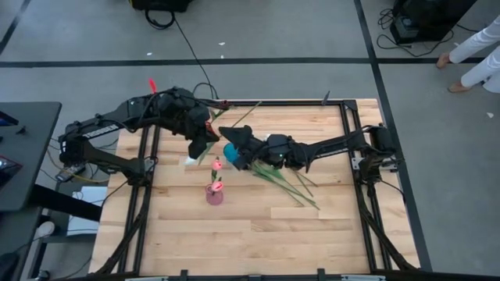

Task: Sort flowers into vase by color
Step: Put the middle left white flower into the blue vase

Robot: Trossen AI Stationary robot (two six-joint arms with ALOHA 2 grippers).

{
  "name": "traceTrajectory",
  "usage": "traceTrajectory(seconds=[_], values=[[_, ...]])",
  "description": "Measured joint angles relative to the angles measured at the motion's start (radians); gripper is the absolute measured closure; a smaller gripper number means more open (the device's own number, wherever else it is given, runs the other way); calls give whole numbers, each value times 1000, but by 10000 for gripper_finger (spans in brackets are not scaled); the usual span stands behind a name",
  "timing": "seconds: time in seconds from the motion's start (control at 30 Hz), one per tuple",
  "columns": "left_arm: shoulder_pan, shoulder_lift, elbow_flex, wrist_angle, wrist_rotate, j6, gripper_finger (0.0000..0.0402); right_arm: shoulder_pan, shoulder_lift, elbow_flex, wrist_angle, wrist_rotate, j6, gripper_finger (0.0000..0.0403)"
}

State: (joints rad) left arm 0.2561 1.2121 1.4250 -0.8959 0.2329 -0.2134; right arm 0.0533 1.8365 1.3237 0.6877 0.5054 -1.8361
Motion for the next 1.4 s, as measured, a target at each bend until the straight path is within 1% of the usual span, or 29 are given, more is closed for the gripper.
traceTrajectory(seconds=[0.1,0.2,0.33,0.4,0.5,0.6,0.63,0.73,0.83,0.9,0.93,1.07,1.2,1.27,1.33,1.4], values=[[-1,2,0,17,-1,3,397,-4,27,25,-1,5,7,272],[-1,-6,0,21,-3,13,395,-4,39,32,2,23,29,320],[-1,-28,0,27,-44,81,373,-4,39,32,-17,68,97,386],[-1,-54,0,35,-71,125,356,-4,37,32,-32,82,133,391],[-1,-104,0,58,-131,216,331,-4,31,32,-78,73,208,379],[-1,-170,-2,76,-190,297,319,-4,32,32,-163,87,300,380],[-2,-197,-10,88,-195,321,318,-4,32,32,-188,98,335,384],[-3,-301,-60,129,-203,364,317,-7,18,32,-280,106,482,394],[-3,-420,-151,179,-223,356,317,-10,-13,32,-379,94,686,392],[-3,-494,-210,208,-249,327,317,-13,-42,32,-449,41,833,387],[-3,-527,-241,222,-258,316,317,-16,-57,32,-468,-11,910,386],[-3,-615,-343,274,-262,310,317,-48,-99,32,-458,-273,1208,387],[-3,-632,-436,300,-261,297,317,-103,-104,32,-328,-502,1492,389],[-3,-630,-480,325,-257,283,317,-124,-93,32,-253,-597,1583,389],[-3,-618,-518,370,-256,284,317,-137,-87,31,-192,-653,1649,388],[-3,-603,-550,422,-218,285,316,-139,-78,31,-122,-667,1696,388]])
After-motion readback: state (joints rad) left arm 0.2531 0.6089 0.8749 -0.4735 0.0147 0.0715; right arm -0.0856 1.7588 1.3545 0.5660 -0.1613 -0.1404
